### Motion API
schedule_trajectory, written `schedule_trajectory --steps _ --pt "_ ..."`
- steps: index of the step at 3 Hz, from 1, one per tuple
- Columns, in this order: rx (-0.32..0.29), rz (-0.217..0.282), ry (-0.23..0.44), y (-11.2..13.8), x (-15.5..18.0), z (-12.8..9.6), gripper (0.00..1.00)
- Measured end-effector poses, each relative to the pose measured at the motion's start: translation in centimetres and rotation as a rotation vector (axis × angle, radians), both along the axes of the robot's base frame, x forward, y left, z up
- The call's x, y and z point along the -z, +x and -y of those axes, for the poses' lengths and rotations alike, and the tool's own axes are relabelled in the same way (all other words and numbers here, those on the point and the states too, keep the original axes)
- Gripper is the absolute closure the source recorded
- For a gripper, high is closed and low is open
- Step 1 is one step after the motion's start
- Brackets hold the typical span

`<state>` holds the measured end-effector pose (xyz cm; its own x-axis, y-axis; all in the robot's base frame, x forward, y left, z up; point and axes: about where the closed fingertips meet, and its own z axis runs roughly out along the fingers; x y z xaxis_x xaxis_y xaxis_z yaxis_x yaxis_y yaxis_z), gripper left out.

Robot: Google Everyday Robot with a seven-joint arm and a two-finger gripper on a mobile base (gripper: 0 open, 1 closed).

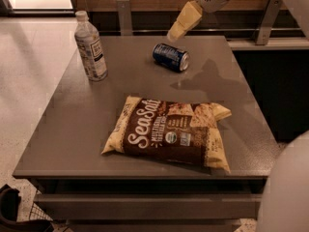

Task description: Place pepsi can upright

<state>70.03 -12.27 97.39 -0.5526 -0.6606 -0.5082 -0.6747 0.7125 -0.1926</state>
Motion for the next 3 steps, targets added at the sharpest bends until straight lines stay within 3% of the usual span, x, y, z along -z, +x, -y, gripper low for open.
schedule_trajectory --steps 1,3 --pt "-0.017 -0.094 -0.048 1.4 2.0 -1.2 0.0" --pt "0.045 -0.181 -0.205 4.0 5.0 -2.5 0.0"
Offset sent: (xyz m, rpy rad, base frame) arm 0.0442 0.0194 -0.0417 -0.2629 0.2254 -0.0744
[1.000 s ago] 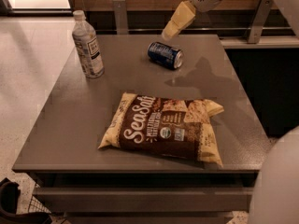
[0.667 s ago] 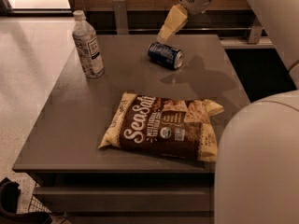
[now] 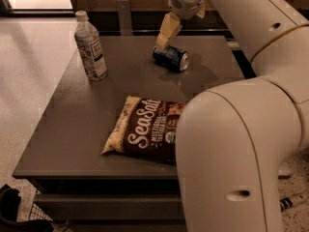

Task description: Place pepsi can upright

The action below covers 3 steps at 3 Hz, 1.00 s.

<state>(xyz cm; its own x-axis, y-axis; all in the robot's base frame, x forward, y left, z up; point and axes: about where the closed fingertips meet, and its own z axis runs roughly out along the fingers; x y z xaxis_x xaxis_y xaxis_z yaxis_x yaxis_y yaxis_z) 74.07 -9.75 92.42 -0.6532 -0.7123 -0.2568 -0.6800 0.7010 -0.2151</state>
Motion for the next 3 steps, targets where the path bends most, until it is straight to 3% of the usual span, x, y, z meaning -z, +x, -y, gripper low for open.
schedule_trajectory --steps 1,3 --pt "0.011 -0.024 -0.039 1.0 1.4 -0.6 0.0" --pt "0.002 -0.072 -0.045 1.9 3.7 -1.0 0.0"
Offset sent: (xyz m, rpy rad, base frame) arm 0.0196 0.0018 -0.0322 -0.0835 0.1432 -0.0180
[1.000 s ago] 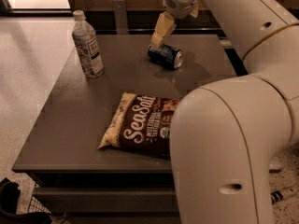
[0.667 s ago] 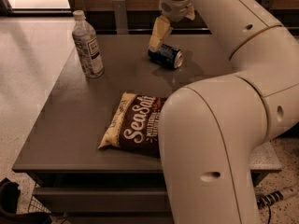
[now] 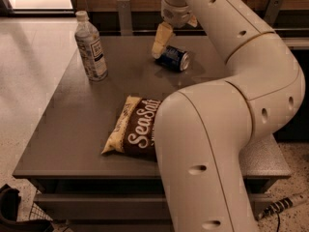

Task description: Place pepsi can upright

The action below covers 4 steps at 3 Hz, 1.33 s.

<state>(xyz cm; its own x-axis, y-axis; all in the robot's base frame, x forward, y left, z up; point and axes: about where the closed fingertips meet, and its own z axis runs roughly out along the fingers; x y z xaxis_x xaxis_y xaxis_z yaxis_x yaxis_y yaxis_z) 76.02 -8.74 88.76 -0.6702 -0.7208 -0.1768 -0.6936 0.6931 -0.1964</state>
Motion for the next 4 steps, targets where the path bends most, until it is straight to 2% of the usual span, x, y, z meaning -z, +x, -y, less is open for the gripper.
schedule_trajectory --steps 3,4 --pt "-0.032 -0.094 0.069 0.5 4.5 -1.4 0.0" --pt "-0.037 -0.12 0.08 0.6 5.8 -1.8 0.09"
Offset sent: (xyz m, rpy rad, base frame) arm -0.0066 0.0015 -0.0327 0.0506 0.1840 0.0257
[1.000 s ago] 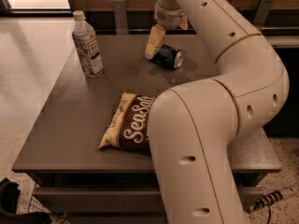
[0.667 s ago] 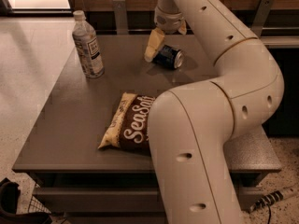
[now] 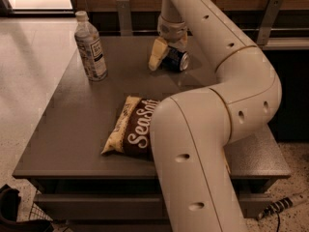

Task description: Place pepsi can upright

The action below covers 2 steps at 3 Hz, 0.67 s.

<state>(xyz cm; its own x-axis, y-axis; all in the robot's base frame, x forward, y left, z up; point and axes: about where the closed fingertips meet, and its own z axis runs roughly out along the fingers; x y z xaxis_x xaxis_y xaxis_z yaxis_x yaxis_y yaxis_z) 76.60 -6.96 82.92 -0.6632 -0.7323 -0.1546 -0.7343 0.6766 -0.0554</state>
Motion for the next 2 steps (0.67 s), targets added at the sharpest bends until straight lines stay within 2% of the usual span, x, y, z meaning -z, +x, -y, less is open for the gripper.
schedule_trajectory --steps 1,2 --pt "-0.001 0.024 0.012 0.85 0.32 -0.41 0.24" --pt "-0.001 0.045 0.02 1.57 0.62 -0.75 0.48"
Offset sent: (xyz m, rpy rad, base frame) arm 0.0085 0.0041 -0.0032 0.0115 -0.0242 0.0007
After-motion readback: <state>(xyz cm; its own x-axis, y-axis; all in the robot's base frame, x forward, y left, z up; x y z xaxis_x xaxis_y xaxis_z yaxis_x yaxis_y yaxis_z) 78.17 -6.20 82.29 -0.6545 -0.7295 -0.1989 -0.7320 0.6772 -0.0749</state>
